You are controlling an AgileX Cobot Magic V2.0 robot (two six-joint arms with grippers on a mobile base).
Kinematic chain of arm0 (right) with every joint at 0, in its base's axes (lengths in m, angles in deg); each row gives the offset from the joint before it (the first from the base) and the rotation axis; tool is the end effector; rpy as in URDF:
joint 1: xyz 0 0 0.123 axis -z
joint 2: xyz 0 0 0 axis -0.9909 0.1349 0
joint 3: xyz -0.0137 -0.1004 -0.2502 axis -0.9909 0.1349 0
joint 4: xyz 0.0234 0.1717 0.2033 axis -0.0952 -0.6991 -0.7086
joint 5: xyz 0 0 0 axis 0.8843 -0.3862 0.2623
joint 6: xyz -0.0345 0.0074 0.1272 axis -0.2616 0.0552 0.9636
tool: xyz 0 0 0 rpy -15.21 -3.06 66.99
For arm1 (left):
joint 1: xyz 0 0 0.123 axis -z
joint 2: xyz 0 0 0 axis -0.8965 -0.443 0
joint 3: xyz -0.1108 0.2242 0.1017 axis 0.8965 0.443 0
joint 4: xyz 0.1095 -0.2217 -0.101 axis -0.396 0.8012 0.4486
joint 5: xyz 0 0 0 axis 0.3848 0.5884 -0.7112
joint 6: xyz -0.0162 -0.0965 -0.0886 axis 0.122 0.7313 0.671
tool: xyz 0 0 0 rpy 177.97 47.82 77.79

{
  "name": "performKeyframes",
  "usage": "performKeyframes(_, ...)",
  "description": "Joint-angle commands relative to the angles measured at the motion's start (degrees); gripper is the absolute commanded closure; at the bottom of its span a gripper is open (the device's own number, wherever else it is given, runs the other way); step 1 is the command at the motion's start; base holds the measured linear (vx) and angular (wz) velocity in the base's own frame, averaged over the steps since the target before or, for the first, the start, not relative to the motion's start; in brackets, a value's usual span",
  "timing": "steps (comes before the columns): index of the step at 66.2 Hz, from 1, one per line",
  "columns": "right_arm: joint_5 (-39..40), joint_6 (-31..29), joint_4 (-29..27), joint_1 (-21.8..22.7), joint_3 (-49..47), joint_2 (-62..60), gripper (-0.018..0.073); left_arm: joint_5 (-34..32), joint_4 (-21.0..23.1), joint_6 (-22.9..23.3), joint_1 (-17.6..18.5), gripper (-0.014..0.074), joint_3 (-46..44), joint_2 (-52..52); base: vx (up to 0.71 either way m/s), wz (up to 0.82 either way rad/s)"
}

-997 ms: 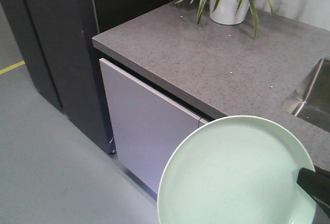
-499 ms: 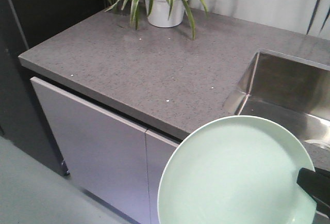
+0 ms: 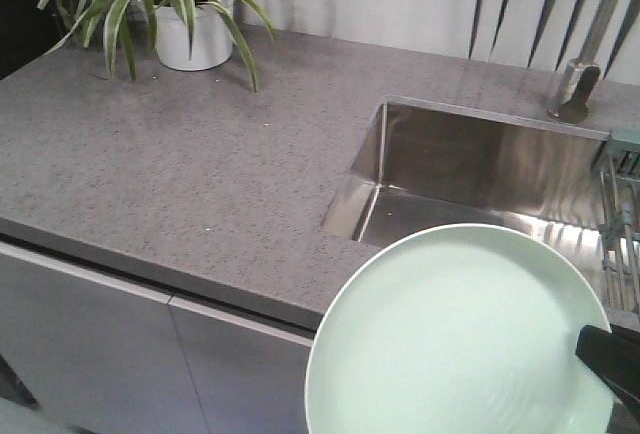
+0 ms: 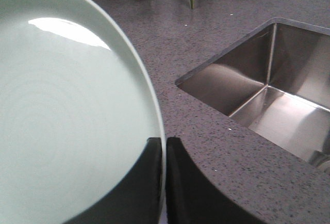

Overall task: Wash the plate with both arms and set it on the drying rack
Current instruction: 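Drive up to the stainless sink, stopping with the plate over it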

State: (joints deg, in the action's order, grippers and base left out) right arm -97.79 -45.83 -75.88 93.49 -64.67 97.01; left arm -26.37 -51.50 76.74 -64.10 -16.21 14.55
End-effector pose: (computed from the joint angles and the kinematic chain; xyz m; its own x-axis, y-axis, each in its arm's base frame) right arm 0.1263 0.0608 0.2916 -0.3563 -0.0071 -0.9343 -0.4582 0.8728 0.1681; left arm 0.1284 0.0005 0.1924 -0.0438 -0.0447 -0.9980 -0.0064 0.9990 -0.0444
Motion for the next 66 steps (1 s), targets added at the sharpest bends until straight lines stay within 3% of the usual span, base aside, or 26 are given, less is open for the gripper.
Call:
performKeyframes(1, 2.3, 0.0, -3.2, 0.0, -1.4, 0.5, 0.0561, -4.2, 0.2, 0.5, 0.0, 0.0602, 1.2, 0.9, 0.09, -0.36)
performKeyframes(66, 2.3, 0.0, -3.2, 0.0, -1.4, 0.5, 0.0561, -4.2, 0.2, 0.5, 0.0, 0.0602, 1.2, 0.9, 0.08, -0.29)
